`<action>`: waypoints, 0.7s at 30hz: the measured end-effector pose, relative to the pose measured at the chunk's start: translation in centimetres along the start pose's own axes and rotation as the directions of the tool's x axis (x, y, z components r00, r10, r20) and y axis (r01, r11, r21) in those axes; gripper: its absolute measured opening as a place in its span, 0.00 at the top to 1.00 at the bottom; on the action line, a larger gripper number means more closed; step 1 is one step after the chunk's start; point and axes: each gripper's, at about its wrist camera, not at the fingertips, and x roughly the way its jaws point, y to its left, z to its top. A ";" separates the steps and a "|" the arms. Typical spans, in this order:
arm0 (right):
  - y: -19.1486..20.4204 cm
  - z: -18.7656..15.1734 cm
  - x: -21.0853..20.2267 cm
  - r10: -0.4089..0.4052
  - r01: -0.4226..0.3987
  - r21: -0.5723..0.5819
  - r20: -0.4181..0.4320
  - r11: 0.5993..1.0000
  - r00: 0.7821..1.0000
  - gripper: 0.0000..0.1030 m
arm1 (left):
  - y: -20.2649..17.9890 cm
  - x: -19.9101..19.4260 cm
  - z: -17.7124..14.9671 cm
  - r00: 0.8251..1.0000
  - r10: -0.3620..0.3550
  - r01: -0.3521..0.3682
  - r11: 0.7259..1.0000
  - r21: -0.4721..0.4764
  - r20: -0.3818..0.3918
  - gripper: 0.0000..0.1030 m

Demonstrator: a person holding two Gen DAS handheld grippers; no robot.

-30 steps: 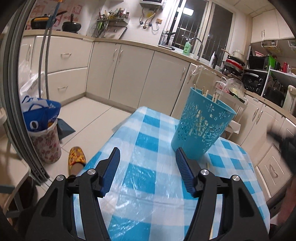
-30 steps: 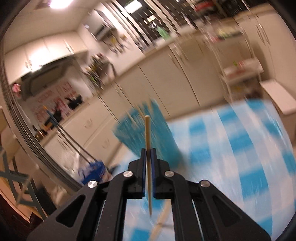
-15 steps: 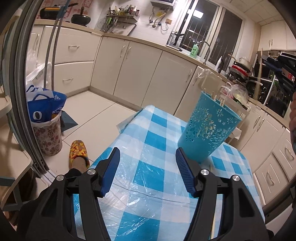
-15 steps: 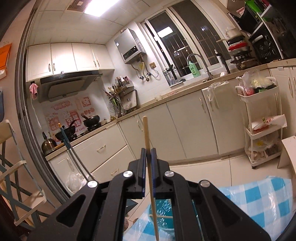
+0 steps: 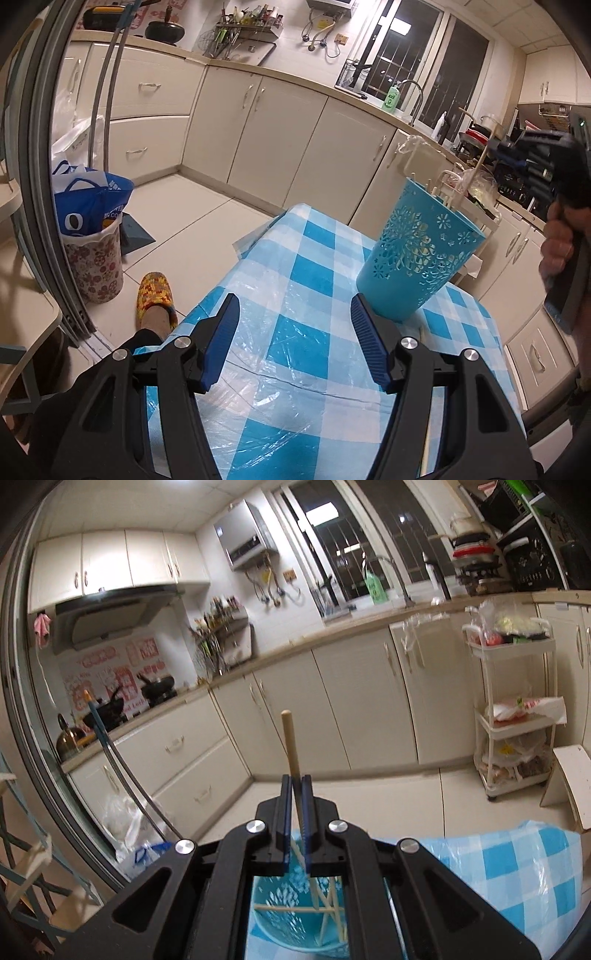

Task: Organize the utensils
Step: 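Open the right tool to drop the chopstick into the teal cup, then move both tools down to the last two chopsticks beside the teal cup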

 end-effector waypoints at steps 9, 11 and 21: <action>-1.6 -3.4 0.0 -0.039 0.042 0.031 -0.111 0.999 0.993 0.94 | -0.6 -1.0 0.4 1.000 0.007 -0.008 1.000 0.028 0.017 0.38; -1.7 -4.4 -2.0 -0.041 0.045 0.035 -0.101 0.998 0.994 0.93 | -0.8 -1.3 0.5 1.000 0.013 -0.013 0.999 0.035 0.017 0.37; -2.6 -14.3 -8.1 -0.132 0.153 0.071 -0.239 0.986 0.962 0.93 | -2.5 -3.0 0.7 1.000 0.021 -0.022 0.995 0.096 0.007 0.30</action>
